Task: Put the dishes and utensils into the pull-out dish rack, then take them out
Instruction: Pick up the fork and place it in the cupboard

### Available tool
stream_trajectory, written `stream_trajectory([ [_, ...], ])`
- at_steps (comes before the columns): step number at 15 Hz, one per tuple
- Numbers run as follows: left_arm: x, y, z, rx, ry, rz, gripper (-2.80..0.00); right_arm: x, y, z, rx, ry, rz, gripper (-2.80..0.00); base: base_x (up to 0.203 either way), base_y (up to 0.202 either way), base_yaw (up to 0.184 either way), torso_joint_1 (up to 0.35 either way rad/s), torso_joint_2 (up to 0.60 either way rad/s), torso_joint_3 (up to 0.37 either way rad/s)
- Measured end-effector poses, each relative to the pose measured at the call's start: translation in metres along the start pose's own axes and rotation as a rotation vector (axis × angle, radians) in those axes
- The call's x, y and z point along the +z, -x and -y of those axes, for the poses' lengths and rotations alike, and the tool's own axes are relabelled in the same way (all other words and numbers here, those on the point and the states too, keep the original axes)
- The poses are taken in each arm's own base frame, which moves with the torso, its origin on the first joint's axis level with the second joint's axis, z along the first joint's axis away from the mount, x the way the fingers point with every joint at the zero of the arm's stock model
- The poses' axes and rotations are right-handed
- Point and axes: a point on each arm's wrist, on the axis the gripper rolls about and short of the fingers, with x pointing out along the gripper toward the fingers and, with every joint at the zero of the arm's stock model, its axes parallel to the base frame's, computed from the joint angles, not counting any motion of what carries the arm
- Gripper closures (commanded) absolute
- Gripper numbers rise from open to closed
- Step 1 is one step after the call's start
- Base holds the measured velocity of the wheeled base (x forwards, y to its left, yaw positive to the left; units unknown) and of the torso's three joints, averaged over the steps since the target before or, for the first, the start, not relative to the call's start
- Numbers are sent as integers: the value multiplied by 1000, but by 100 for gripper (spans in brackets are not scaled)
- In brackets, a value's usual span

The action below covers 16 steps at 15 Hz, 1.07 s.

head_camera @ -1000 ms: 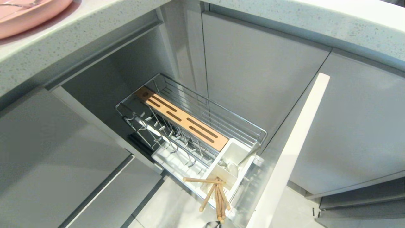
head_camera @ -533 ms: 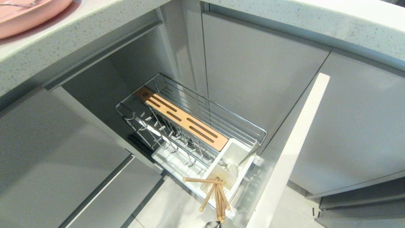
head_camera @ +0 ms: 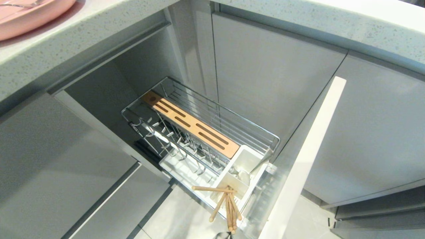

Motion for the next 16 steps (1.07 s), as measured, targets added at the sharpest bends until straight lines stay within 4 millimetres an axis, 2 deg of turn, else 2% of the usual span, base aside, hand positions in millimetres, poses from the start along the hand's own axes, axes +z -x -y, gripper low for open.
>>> stream_trajectory([
  [16, -2, -13, 7, -61, 14, -8, -280, 0, 0, 0, 0, 0, 0, 0, 0, 0, 0, 0, 0, 0],
])
